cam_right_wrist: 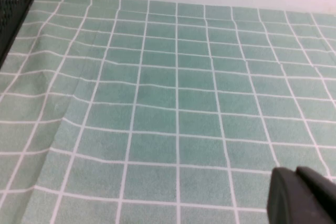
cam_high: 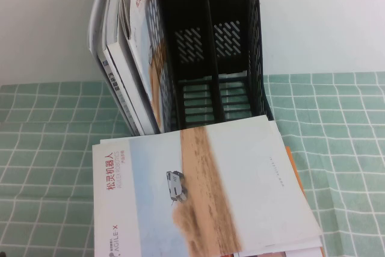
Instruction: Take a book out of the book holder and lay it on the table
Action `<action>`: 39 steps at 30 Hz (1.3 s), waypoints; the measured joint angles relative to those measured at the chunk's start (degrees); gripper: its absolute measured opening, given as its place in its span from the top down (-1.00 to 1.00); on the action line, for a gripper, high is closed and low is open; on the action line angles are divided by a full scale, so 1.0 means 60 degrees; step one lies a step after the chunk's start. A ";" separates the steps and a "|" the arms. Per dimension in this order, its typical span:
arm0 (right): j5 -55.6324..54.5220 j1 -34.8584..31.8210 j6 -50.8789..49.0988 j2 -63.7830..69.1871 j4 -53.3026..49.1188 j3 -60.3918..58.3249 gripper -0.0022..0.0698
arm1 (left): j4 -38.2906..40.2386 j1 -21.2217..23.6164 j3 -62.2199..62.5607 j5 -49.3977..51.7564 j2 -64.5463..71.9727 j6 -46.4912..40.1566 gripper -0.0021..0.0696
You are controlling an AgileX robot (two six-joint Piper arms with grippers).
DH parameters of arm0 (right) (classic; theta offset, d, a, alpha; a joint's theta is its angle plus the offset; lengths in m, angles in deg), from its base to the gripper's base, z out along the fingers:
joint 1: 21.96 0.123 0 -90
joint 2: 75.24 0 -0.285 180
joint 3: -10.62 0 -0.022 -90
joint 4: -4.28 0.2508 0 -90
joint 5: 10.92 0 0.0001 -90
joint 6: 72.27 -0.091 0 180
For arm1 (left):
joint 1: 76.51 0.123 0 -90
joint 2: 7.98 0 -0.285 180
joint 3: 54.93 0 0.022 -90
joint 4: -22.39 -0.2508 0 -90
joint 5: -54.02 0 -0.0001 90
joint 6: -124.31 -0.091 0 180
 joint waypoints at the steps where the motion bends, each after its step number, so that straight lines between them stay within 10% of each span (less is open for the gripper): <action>1: 0.0000 0.0000 0.0000 0.0000 0.0000 0.0000 0.94 | 0.0000 0.0000 0.0000 0.0000 0.0000 0.0000 0.95; 39: -0.0095 0.0000 0.0000 0.0000 -0.0276 -0.0007 0.94 | -0.0085 0.0000 0.0000 -0.0080 0.0000 0.0004 0.95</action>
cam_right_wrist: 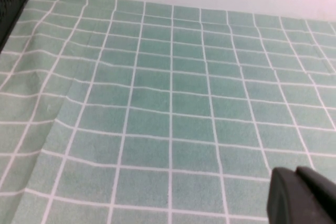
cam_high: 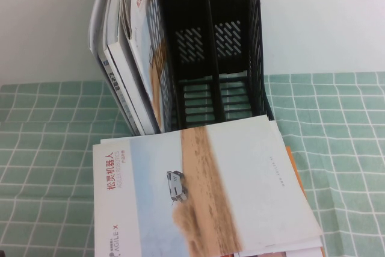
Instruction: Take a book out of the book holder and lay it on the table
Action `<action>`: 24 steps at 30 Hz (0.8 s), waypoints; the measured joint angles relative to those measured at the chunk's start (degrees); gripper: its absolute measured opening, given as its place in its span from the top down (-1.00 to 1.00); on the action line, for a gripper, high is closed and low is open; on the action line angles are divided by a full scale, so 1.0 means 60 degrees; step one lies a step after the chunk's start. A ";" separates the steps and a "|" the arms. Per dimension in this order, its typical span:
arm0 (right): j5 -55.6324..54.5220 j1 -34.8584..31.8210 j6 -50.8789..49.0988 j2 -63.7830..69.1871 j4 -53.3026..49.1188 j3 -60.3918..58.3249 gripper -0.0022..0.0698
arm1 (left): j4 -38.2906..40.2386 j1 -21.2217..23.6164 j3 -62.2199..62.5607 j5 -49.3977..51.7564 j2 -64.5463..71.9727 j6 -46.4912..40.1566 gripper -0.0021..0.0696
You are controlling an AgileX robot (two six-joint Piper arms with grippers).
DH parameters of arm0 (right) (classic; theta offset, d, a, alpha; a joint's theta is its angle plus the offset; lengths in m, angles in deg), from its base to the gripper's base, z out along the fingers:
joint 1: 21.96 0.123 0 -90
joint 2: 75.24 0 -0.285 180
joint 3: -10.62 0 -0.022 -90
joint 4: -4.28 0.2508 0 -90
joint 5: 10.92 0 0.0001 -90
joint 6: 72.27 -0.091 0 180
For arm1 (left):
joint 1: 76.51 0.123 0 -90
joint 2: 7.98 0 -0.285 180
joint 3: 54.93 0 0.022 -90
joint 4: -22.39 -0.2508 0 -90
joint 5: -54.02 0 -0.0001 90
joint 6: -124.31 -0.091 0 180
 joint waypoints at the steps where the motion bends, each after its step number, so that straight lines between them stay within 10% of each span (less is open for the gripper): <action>1: -0.0116 0.0000 0.0000 0.0000 -0.0013 -0.0020 0.95 | 0.0000 0.0000 0.0000 -0.0066 0.0000 0.0000 0.95; 24: -0.7084 0.0000 0.0490 0.0000 0.0237 -0.0017 0.94 | 0.0517 0.0000 -0.0068 -0.5533 0.0000 0.0456 0.95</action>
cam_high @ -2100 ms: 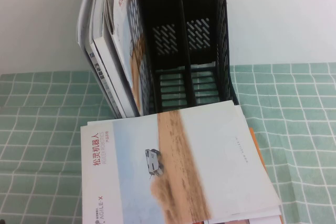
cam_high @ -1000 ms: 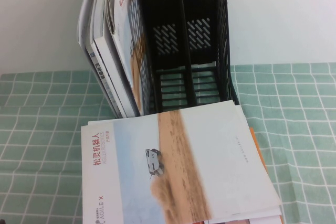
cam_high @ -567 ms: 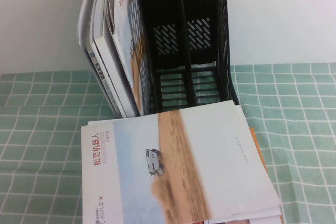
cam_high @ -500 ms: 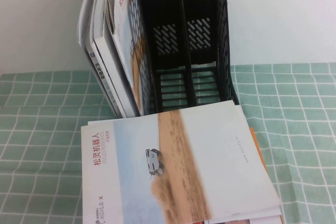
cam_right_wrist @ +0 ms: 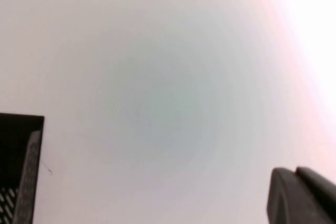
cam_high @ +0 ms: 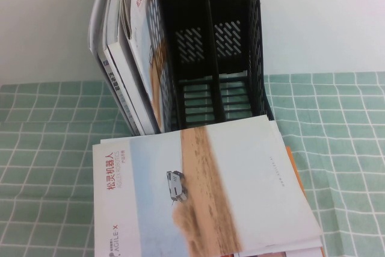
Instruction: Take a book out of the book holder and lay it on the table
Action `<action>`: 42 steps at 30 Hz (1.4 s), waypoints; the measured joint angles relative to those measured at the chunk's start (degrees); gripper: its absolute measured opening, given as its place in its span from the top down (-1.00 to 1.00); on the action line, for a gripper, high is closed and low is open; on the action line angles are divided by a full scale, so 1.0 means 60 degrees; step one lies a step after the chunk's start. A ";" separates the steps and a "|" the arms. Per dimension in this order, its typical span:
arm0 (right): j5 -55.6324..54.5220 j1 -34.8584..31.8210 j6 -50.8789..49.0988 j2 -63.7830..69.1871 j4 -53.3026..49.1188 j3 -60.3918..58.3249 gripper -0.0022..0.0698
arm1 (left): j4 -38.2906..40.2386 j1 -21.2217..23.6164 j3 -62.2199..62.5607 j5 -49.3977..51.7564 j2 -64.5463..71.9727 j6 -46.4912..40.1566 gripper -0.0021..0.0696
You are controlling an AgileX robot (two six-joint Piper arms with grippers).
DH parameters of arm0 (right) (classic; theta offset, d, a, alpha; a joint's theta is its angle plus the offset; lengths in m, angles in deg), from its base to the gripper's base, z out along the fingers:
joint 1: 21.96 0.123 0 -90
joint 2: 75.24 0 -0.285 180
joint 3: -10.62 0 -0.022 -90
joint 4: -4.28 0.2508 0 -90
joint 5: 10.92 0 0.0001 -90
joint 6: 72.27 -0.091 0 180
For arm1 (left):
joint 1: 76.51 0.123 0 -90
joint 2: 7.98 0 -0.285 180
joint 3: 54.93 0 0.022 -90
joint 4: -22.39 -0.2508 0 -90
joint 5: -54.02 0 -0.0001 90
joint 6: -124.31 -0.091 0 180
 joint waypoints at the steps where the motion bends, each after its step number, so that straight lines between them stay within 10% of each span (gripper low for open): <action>1: -0.0026 0.0000 0.0314 0.0000 0.0141 0.0000 0.94 | 0.0023 0.0000 0.0000 -0.0043 0.0000 0.0084 0.95; 22: 0.2685 0.0000 0.1515 0.0394 -0.0173 0.1946 0.95 | -0.1300 0.0000 0.3421 0.2583 0.0875 -0.0082 0.95; 33: -0.1443 0.0000 0.0953 0.3715 -0.1895 0.1966 0.94 | -0.2970 0.0000 0.4360 0.1661 0.3390 -0.0179 0.95; 42: -0.4122 0.0000 -0.1029 0.7031 -0.4447 0.2650 0.94 | -0.6233 -0.0865 0.5679 0.1145 0.5549 0.3142 0.95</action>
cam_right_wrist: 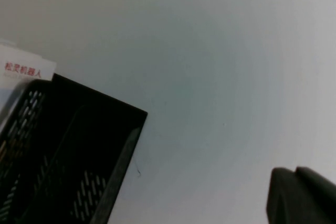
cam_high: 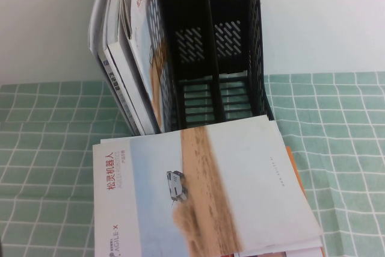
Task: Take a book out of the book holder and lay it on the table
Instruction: Hold the bookshelf
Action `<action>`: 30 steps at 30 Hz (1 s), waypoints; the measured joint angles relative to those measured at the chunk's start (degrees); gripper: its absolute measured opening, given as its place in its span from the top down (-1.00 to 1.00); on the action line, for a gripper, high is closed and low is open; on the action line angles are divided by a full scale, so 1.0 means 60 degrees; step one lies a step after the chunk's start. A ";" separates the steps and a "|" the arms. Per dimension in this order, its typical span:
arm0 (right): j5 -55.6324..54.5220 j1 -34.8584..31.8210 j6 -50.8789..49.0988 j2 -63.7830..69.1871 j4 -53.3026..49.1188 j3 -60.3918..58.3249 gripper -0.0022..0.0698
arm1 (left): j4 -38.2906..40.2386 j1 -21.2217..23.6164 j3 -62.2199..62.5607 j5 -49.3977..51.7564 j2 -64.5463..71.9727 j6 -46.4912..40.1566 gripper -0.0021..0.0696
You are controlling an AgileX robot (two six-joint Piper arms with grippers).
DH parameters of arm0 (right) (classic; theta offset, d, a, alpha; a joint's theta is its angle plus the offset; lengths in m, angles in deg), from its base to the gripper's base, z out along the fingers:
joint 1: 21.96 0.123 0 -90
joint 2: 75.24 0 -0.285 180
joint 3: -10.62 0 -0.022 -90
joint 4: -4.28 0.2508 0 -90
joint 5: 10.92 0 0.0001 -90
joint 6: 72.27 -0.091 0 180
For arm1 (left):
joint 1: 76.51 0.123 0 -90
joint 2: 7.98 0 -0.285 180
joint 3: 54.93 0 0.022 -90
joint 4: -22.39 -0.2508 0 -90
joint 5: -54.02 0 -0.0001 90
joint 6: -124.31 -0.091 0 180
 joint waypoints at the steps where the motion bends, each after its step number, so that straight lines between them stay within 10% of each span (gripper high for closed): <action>1: -0.0140 0.0018 -0.0210 0.0249 -0.0235 0.0141 0.94 | -0.0510 -0.0253 0.0149 0.0000 0.0251 0.0520 0.95; 14: -0.0143 0.2178 -0.0919 0.2933 -0.0080 0.1479 0.94 | -0.2260 -0.3590 0.2002 0.1888 0.3772 0.3380 0.95; 30: 0.0095 0.6961 0.1851 0.7021 0.4211 0.3355 0.94 | -0.2260 -0.3801 0.3763 0.2801 0.6268 0.6148 0.95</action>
